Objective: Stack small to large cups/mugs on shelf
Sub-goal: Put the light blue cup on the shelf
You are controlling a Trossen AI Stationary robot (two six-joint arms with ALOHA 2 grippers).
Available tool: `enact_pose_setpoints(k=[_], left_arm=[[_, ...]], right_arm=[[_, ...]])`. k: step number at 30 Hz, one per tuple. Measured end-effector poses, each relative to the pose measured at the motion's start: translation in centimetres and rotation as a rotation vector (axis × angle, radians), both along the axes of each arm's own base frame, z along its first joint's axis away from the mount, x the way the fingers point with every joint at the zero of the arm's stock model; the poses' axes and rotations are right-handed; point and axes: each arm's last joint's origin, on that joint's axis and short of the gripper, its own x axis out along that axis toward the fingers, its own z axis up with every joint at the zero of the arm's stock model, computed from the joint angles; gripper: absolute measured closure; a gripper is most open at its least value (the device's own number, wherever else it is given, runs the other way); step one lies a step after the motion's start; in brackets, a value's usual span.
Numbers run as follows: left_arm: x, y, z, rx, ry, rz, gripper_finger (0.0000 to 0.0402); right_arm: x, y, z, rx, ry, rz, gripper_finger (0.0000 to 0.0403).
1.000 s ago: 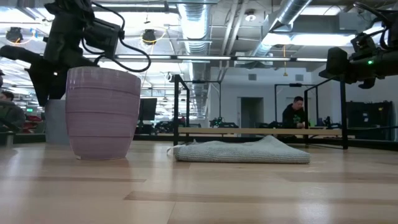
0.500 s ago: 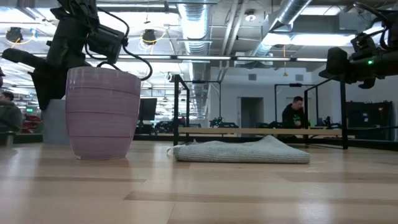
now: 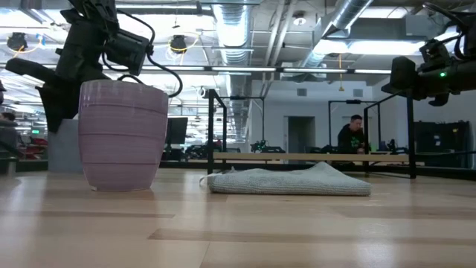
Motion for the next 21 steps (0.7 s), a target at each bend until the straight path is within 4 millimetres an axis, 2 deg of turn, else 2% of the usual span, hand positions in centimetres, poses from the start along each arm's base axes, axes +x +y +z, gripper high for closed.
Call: enact_pose_setpoints(k=[13, 21], left_arm=[[0.26, 0.12, -0.02, 0.056, -0.024, 0.232, 0.0387], [0.64, 0.29, -0.02, 0.076, -0.065, 0.286, 0.0387]], right_arm=[[0.00, 0.00, 0.01, -0.001, 0.000, 0.000, 0.0347], [0.00, 0.00, 0.01, 0.000, 0.000, 0.000, 0.0347]])
